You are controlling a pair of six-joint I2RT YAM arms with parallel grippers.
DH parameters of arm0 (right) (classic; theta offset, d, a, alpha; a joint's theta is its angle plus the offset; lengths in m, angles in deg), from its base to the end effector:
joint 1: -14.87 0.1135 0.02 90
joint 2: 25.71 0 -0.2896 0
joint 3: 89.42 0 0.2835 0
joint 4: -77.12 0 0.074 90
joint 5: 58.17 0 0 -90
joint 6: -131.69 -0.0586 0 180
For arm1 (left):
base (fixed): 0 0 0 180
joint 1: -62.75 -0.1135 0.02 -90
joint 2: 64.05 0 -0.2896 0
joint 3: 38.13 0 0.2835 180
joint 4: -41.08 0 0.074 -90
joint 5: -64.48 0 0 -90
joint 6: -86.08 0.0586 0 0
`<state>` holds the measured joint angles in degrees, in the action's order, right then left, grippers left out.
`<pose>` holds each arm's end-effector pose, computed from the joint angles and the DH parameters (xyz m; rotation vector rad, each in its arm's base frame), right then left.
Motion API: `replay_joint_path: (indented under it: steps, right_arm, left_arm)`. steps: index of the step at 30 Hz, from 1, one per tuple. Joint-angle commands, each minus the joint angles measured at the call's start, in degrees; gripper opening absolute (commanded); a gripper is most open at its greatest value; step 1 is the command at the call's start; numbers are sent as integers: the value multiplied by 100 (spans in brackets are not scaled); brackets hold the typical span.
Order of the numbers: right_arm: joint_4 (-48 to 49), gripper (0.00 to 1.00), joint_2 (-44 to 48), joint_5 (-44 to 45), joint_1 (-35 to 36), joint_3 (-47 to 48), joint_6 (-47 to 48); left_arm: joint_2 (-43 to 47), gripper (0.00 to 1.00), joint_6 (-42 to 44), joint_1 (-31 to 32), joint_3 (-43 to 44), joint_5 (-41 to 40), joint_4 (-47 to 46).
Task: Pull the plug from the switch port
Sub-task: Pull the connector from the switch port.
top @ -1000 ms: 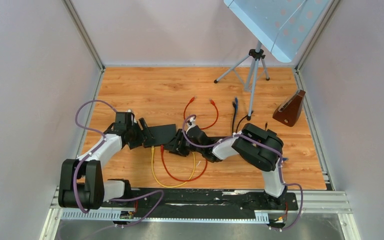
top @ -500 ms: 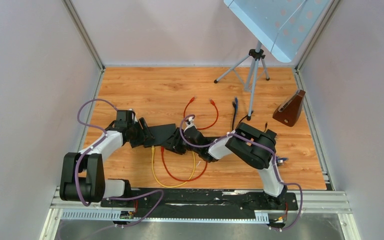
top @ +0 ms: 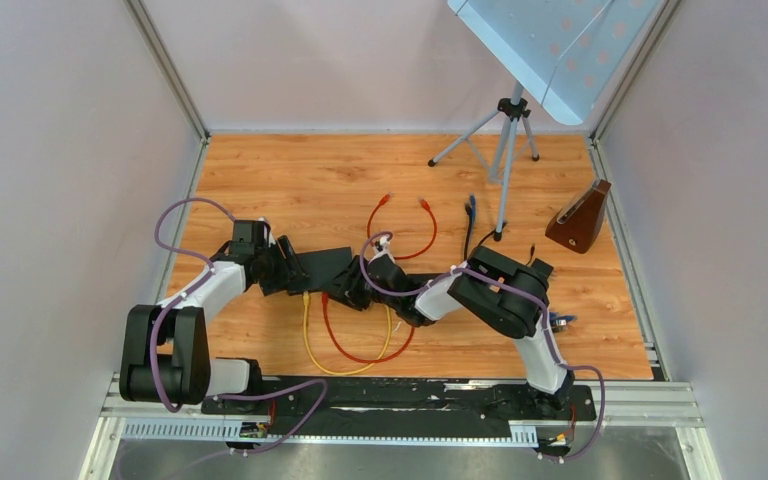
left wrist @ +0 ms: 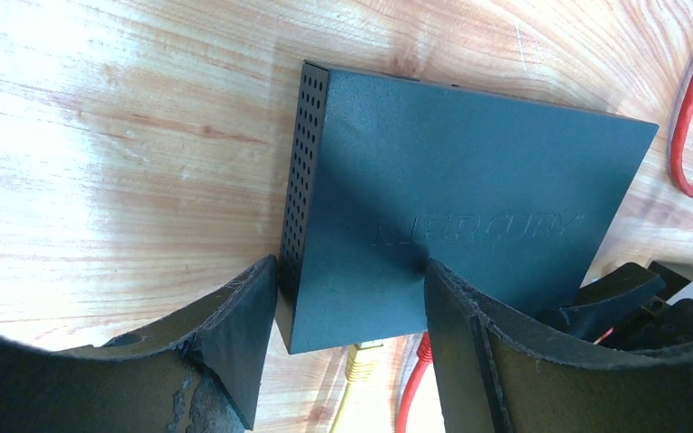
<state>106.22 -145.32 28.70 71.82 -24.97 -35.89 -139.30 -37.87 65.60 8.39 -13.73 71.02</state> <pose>0.2395 0.3740 0.0744 0.3882 2.3608 1.4023 0.2623 -0.0250 0.1451 -0.6350 2.5676 -0.4930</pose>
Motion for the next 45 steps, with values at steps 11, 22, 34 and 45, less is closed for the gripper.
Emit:
replay_joint_path:
  steps: [11,22,34,45]
  right_arm:
    - [-1210,30,-238,540,24,183,-537]
    - [-1209,39,-226,607,23,226,-396]
    - [-1292,25,-210,592,-1,217,-296]
    - [-1110,19,-232,430,-21,217,-119]
  left_arm:
    - [18,67,183,-39,-14,224,-63]
    - [-4,66,243,-34,-29,309,-101]
    - [-10,65,235,-30,-48,374,-137]
    - [27,69,327,-32,109,476,-99]
